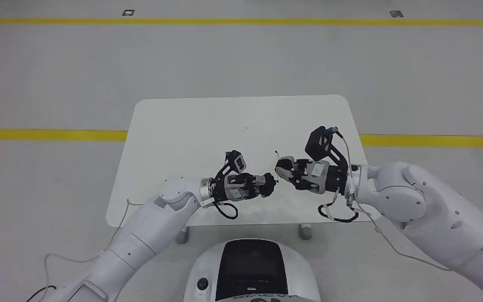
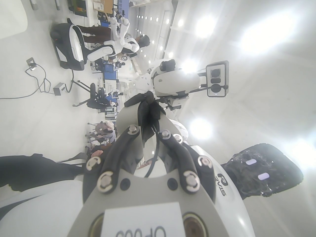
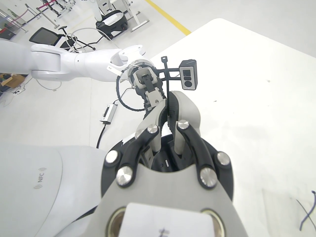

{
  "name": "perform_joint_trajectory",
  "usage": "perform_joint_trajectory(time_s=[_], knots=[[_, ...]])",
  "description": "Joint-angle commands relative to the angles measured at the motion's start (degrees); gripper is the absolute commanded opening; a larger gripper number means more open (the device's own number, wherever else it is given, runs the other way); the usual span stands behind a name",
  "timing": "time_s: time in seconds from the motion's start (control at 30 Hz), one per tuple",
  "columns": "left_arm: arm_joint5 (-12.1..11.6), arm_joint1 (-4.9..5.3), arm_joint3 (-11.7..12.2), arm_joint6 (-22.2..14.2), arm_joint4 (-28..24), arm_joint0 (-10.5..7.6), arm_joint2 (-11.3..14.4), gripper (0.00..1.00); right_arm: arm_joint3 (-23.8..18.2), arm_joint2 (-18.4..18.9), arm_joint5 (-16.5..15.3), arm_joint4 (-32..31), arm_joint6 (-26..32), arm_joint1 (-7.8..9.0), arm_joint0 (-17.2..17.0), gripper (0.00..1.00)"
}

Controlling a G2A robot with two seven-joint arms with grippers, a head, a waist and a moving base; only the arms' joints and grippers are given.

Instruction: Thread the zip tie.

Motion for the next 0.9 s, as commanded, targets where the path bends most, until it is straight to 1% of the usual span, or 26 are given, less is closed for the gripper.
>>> perform_joint_trajectory(time_s=[0.0,0.37,0.87], knots=[[0.00,0.00,0.00,0.00,0.00,0.00,0.00,0.00,0.08,-0.14,0.00,0.06,0.01,0.10,0.02,0.00],[0.00,0.00,0.00,0.00,0.00,0.00,0.00,0.00,0.76,-1.12,0.00,0.46,0.04,0.49,0.48,0.00],[0.00,0.00,0.00,0.00,0.00,0.00,0.00,0.00,0.46,-2.65,0.00,1.35,2.61,0.90,1.64,0.00]])
